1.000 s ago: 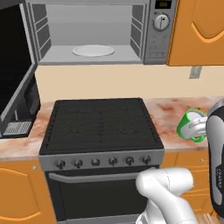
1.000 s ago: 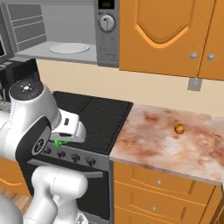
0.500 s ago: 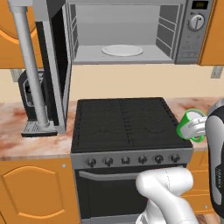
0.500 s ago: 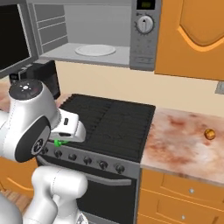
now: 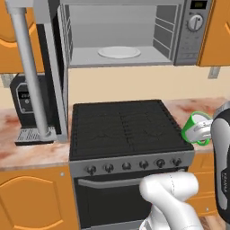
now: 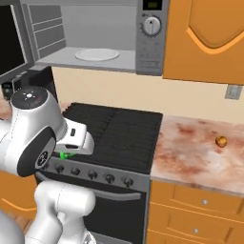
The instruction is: Pick the mug from the counter and place it inside the microwave. Then close the microwave.
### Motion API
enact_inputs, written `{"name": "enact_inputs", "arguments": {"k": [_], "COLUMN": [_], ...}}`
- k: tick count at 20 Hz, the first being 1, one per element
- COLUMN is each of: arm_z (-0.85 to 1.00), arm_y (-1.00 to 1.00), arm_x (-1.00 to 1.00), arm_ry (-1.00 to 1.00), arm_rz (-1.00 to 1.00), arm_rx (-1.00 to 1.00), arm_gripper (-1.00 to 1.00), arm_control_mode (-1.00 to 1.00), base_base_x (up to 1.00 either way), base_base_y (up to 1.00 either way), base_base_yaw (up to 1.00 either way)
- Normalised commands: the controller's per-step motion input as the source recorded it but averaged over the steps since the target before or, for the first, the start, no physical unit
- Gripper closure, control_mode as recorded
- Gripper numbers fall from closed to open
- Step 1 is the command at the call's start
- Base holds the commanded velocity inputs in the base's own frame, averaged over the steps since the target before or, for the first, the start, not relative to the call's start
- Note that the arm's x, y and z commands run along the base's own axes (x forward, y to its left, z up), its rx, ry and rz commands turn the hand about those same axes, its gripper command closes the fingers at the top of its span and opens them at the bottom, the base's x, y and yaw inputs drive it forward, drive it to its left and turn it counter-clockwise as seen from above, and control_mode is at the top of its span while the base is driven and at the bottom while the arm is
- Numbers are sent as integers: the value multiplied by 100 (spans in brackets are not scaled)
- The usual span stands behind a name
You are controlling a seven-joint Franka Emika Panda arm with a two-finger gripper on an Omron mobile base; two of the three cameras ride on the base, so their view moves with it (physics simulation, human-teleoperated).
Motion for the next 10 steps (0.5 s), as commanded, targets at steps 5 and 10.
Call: {"name": "enact_inputs", "arguments": {"k": [5, 10], "arm_z": [0, 0], "arm_y": [0, 0], "arm_x": [0, 0], "arm_ry": [0, 0], "arm_rz": [0, 0], "arm_rx": [0, 0], "arm_gripper": [100, 100], "arm_control_mode": [100, 100], "base_base_x": [40, 53], "base_base_y": [26, 24], "base_base_yaw": [-15, -2]}}
